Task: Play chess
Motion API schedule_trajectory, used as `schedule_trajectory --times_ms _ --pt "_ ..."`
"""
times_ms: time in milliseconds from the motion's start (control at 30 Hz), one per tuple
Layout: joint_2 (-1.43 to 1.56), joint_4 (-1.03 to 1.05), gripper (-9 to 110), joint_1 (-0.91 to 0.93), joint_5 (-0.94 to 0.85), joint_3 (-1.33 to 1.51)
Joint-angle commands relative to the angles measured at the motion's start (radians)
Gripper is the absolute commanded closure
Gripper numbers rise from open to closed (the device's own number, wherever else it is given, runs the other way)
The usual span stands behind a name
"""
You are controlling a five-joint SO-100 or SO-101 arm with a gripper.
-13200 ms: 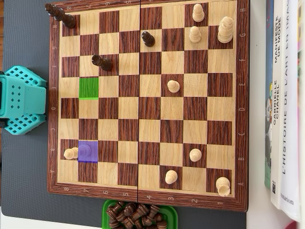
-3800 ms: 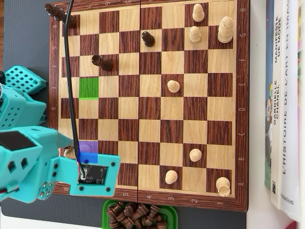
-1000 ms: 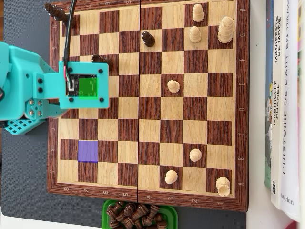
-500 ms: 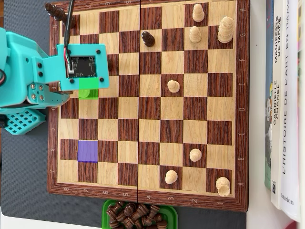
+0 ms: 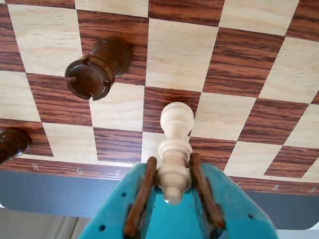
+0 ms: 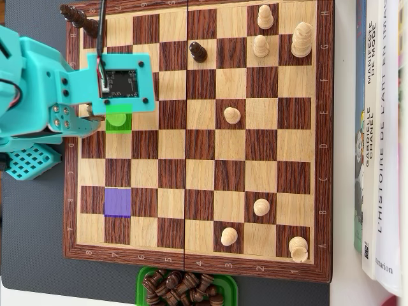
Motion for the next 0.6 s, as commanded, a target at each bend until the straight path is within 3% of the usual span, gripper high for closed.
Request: schedule_trajectory --times_ms 0,567 --pt "-0.005 -0.008 95 0.005 -0.003 -0.020" --pt "-0.018 0.000 96 -0.021 -0.002 -0.011"
